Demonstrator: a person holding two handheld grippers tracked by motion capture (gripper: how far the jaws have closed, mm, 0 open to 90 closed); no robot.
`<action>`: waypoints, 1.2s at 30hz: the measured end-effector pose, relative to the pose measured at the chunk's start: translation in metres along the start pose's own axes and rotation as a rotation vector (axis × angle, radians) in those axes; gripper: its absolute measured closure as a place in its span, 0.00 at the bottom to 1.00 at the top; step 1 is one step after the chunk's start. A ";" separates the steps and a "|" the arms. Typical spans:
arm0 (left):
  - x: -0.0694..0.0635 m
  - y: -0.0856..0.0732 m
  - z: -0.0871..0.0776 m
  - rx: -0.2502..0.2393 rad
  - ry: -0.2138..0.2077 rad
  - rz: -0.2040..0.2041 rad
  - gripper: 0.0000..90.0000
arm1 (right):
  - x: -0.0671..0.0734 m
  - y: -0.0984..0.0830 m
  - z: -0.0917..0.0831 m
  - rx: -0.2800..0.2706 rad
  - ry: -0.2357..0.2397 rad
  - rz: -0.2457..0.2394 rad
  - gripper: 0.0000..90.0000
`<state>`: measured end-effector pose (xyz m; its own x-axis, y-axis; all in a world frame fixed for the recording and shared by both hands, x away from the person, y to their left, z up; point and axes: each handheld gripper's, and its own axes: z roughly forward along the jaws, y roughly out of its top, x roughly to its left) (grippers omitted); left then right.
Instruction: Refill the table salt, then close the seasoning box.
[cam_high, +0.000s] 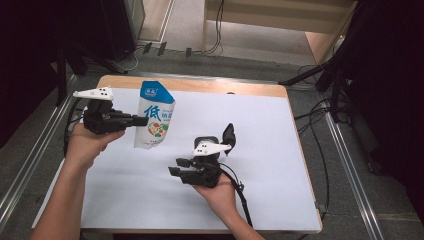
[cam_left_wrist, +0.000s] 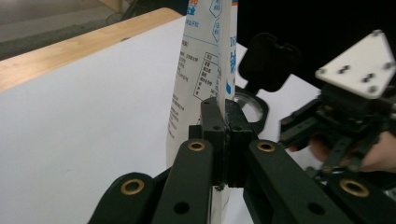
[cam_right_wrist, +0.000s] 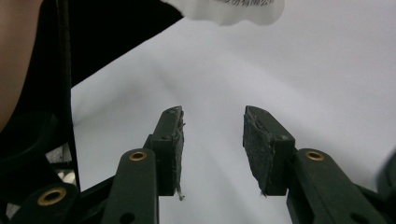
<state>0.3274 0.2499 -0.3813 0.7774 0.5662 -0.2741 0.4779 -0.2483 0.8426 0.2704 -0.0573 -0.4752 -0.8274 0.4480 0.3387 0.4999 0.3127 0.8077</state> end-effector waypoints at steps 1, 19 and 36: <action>0.003 -0.001 0.002 0.000 -0.001 -0.008 1.00 | -0.001 -0.002 -0.003 0.001 -0.002 0.003 0.66; 0.047 -0.022 0.018 0.005 0.073 -0.104 1.00 | -0.021 -0.028 -0.060 -0.002 -0.068 -0.007 0.66; 0.087 -0.032 0.035 -0.037 0.209 -0.142 1.00 | -0.042 -0.042 -0.083 -0.007 -0.156 0.041 0.66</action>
<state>0.3941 0.2790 -0.4482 0.6001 0.7447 -0.2921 0.5580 -0.1280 0.8199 0.2631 -0.1582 -0.4831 -0.7561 0.5854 0.2928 0.5304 0.2859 0.7981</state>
